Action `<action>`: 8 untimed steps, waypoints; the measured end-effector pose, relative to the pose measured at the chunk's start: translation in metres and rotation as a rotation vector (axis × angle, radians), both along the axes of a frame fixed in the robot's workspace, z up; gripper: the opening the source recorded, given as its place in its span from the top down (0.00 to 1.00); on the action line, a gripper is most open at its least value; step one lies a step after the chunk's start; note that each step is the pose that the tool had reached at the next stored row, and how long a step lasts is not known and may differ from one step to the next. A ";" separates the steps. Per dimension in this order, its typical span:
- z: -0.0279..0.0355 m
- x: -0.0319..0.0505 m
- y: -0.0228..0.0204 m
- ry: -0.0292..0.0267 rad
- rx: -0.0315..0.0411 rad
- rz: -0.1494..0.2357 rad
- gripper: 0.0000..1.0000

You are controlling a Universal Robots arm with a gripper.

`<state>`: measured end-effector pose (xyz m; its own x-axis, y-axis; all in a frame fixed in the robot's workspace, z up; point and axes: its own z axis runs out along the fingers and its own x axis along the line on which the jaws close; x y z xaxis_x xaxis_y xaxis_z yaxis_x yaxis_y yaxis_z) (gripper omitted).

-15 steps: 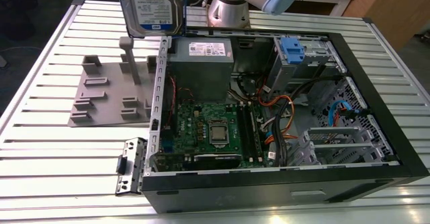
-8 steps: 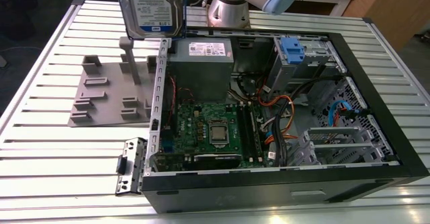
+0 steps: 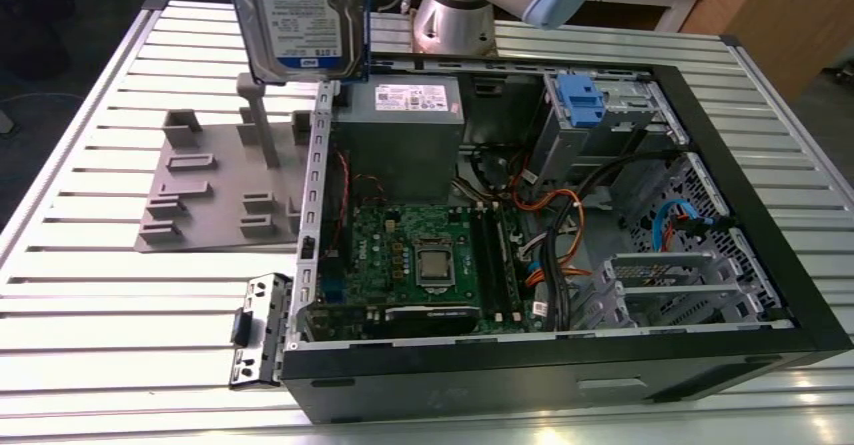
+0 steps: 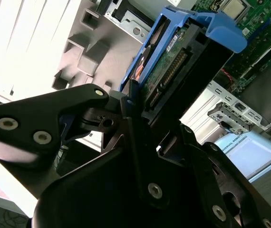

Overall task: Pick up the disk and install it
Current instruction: 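Pick up the disk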

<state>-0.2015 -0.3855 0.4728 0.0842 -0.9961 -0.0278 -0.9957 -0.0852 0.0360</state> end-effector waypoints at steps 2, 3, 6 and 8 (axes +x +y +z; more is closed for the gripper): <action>0.0000 0.0000 -0.0017 0.0000 -0.0001 0.000 0.64; 0.0000 0.0001 -0.0024 0.0000 -0.0001 0.000 0.64; -0.0001 0.0001 -0.0047 -0.0001 0.0000 0.000 0.64; 0.0000 0.0001 -0.0061 0.0000 0.0000 0.000 0.64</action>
<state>-0.2014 -0.3916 0.4728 0.0842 -0.9961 -0.0278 -0.9957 -0.0852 0.0360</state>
